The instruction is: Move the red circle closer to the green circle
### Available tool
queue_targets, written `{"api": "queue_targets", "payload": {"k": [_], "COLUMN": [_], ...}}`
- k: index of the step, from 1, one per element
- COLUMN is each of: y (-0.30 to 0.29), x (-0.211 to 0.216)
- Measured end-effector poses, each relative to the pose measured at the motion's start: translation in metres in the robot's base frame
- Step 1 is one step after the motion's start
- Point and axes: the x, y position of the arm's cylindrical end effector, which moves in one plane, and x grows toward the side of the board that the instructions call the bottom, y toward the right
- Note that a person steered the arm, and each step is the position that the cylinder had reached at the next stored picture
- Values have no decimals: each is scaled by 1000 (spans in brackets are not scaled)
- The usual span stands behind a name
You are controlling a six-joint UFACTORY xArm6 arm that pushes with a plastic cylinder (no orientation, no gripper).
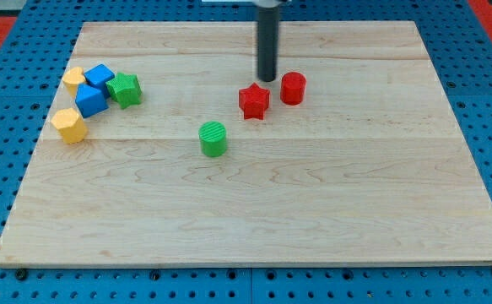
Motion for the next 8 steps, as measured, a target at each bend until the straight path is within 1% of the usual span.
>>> {"api": "queue_targets", "payload": {"k": [1, 2, 3, 4, 5, 6, 8], "y": [84, 53, -34, -109, -135, -135, -149], "x": [-16, 37, 82, 81, 72, 71, 51]}}
